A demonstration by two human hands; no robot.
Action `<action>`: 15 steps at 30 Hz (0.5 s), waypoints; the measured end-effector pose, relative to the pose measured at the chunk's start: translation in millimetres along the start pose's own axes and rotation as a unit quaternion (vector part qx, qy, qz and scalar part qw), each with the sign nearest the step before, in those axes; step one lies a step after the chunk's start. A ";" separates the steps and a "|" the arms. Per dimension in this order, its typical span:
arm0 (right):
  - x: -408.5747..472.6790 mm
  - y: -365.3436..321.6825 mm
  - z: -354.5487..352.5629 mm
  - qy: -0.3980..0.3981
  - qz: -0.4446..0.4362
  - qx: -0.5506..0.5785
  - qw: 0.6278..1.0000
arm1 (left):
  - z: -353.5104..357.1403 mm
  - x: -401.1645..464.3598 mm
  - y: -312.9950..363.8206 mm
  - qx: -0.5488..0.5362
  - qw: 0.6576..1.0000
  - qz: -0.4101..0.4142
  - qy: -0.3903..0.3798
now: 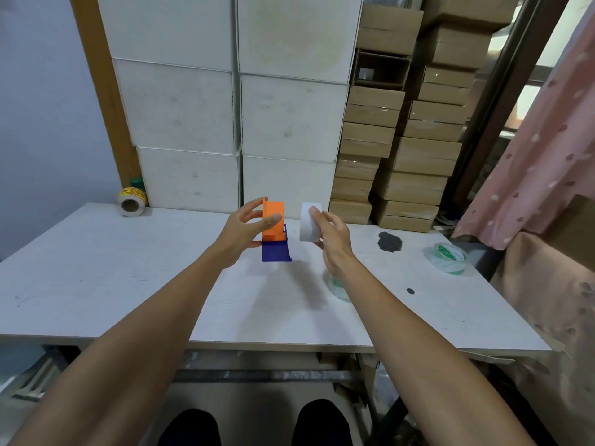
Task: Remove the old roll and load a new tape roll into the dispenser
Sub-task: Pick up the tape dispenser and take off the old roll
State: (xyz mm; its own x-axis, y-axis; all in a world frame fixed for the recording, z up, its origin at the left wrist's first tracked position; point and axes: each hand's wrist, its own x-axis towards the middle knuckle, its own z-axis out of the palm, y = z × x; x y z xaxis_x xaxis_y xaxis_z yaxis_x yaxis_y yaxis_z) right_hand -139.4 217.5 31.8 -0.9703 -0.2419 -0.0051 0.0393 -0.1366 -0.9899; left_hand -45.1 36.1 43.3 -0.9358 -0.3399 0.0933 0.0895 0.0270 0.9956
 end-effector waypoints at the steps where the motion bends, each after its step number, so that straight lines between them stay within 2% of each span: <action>1: -0.7 0.1 -3.2 0.018 -0.013 -0.041 0.999 | -1.0 0.2 0.9 -0.001 1.000 0.001 0.000; 6: -9.1 9.6 -7.9 0.023 -0.072 -0.183 0.980 | 0.9 1.4 4.2 0.005 1.000 0.003 -0.002; 15: -11.4 34.2 0.7 -0.029 -0.109 -0.405 0.907 | -5.8 3.3 3.8 0.005 1.000 0.011 -0.003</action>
State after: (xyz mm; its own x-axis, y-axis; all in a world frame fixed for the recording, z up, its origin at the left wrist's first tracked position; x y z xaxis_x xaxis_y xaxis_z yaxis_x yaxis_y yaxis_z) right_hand -126.8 214.8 -1.9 -0.9191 -0.3464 0.1878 -0.3628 0.5582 -0.7462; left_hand -45.9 29.6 47.4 -0.9359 -0.3330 0.1145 0.1061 0.0433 0.9934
